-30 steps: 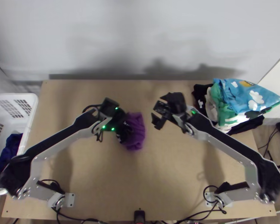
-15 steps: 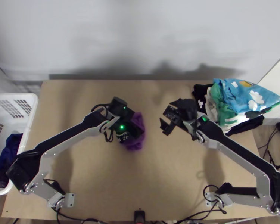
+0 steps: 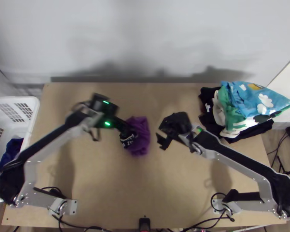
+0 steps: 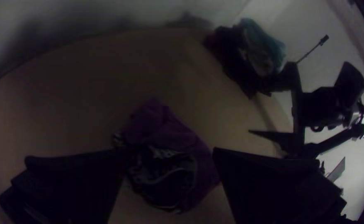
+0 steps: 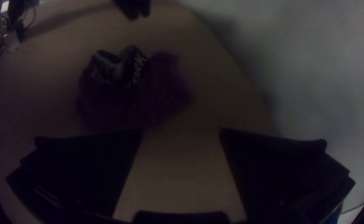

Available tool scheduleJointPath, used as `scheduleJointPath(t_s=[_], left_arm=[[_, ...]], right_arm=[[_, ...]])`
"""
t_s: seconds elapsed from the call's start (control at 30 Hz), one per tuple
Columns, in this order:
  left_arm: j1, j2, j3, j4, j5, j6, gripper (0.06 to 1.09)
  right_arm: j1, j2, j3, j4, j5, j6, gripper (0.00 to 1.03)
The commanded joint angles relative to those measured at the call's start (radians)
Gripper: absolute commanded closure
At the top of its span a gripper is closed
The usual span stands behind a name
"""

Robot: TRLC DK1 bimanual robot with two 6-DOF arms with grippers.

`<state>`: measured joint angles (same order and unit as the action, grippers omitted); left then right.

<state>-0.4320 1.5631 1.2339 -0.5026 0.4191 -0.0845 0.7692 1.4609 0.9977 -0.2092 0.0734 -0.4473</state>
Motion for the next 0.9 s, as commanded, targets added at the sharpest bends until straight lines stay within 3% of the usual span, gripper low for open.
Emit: scheduleJointPath(t_s=[0.0, 0.13, 0.33, 0.87], left_arm=[[0.297, -0.175, -0.019, -0.076, 0.096, 0.061, 0.12], [0.391, -0.293, -0.036, -0.114, 0.099, 0.095, 0.11], [0.444, -0.408, -0.131, -0.114, 0.099, 0.115, 0.11], [0.515, -0.52, -0.295, -0.028, 0.099, 0.15, 0.11]], right_arm=[[0.073, 0.081, -0.016, 0.11, -0.057, 0.032, 0.43], [0.082, 0.147, -0.013, 0.223, -0.075, 0.058, 0.76], [0.102, 0.245, 0.004, 0.274, -0.11, 0.094, 0.98], [0.116, 0.385, 0.067, 0.347, -0.146, 0.117, 1.0]])
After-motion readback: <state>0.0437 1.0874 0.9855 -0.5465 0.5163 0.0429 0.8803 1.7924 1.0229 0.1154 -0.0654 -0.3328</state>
